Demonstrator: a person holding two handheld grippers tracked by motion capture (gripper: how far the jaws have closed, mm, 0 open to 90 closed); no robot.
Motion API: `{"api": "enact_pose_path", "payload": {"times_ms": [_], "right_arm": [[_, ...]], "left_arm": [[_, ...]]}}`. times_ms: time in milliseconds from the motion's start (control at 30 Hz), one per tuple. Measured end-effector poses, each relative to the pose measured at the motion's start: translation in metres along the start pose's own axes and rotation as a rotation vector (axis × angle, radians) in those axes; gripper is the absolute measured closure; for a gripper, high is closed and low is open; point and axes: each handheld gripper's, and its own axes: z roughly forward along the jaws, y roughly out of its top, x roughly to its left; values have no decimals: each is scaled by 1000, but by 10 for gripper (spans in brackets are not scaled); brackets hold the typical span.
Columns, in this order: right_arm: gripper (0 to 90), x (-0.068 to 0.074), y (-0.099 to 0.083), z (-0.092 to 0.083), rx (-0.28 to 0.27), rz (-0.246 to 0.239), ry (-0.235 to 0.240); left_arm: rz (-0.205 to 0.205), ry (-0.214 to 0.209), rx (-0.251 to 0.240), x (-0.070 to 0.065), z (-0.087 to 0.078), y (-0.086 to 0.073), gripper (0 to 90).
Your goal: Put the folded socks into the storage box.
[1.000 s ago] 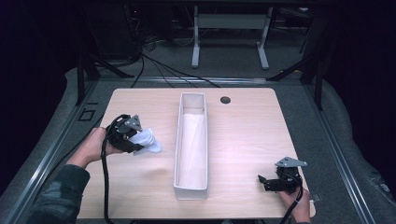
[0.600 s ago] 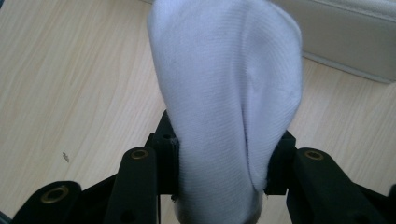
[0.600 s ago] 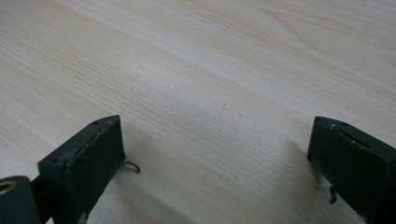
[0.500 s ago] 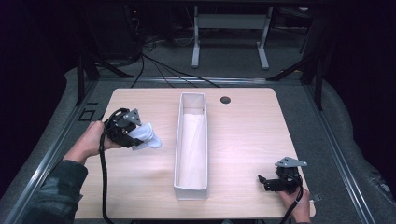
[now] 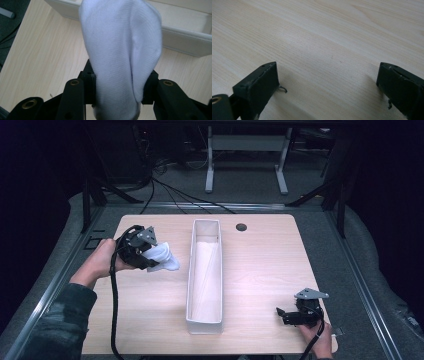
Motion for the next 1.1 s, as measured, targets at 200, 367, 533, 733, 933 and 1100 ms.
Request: {"api": "enact_pose_path", "payload": {"times_ms": [200,367,533,733,933,1100], "right_arm": [[36,0,0,0,0,0,0],[36,0,0,0,0,0,0],[36,0,0,0,0,0,0],[36,0,0,0,0,0,-1],[36,0,0,0,-1,0,0],[36,0,0,0,0,0,0]], "left_arm": [[19,1,-4,-1,-3,10,591],[36,5,-12,-2,-6,21,591],[55,-3,-8,-3,-5,31,591],[87,-6,-21,-6,-4,49,590],[117,-14,-26,-11,-1,64,590],[137,-26,-30,-15,4,76,590]]}}
